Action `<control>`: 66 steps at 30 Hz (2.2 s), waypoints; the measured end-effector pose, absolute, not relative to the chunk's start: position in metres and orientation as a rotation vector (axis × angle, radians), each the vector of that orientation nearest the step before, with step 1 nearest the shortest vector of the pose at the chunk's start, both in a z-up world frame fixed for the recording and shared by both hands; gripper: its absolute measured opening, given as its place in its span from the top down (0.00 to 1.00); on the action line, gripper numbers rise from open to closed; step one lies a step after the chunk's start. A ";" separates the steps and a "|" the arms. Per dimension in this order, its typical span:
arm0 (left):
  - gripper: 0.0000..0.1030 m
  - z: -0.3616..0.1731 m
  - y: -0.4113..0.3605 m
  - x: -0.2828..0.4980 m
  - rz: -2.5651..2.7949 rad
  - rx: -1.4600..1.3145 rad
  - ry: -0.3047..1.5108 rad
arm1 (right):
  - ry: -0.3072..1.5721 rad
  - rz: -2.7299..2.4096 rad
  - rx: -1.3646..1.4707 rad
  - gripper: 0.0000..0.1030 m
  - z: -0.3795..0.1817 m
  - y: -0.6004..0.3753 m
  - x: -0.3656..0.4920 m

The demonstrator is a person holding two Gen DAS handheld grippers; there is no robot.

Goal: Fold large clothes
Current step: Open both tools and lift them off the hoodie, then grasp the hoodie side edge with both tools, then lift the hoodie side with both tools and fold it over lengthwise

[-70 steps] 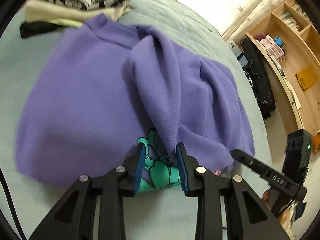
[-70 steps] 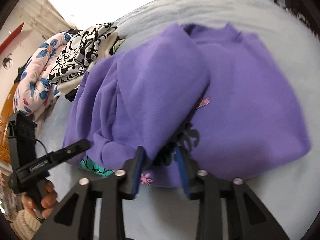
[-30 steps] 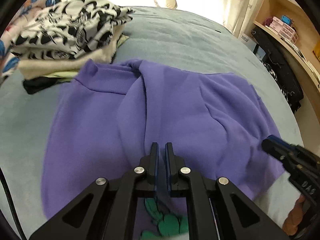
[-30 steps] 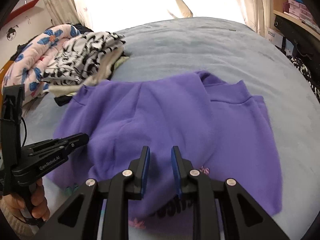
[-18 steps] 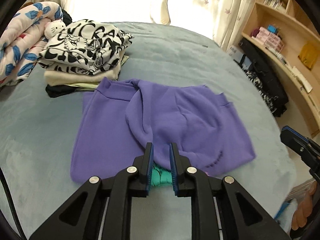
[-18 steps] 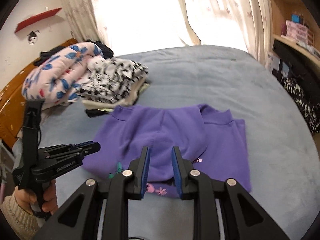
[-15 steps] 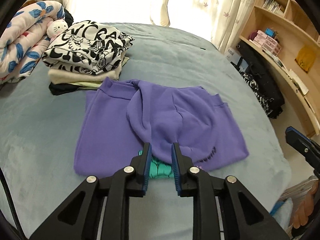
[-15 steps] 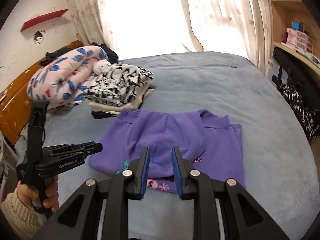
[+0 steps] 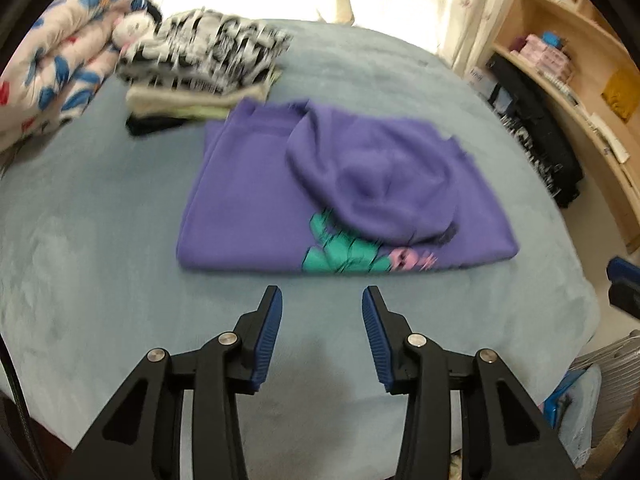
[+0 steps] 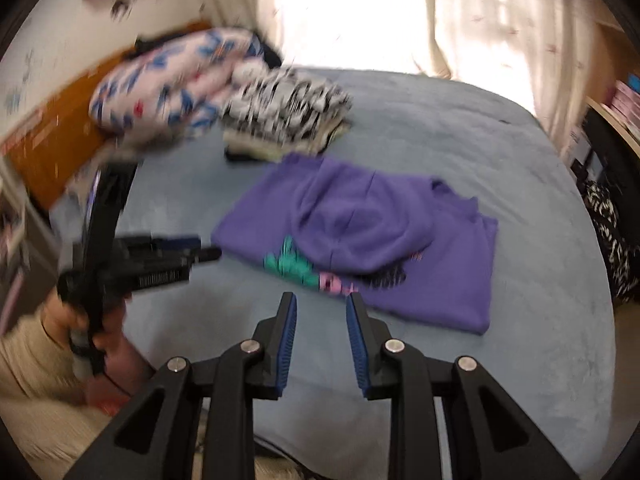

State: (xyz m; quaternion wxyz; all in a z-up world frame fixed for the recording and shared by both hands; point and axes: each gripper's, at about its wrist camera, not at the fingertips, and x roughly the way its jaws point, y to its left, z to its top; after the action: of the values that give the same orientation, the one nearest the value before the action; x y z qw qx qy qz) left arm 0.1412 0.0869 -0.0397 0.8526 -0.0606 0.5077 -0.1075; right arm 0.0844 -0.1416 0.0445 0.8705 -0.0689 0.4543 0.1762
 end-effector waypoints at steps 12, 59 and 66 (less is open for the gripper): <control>0.61 -0.123 0.107 0.161 -0.170 -0.224 1.185 | 0.656 0.104 -0.205 0.75 -0.033 -0.119 0.105; 0.88 -0.069 0.087 0.234 -0.239 -0.315 0.617 | 0.855 0.110 -0.008 0.85 -0.151 -0.090 0.288; 0.88 -0.038 0.049 0.223 -0.308 -0.207 0.543 | 0.905 0.219 0.274 0.85 -0.152 -0.132 0.278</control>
State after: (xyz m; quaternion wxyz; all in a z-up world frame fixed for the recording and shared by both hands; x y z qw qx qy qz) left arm 0.2232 0.0486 -0.0379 0.9464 -0.1014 0.2668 -0.1512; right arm 0.2784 -0.1318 -0.1520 0.8845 0.1317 0.4350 0.1051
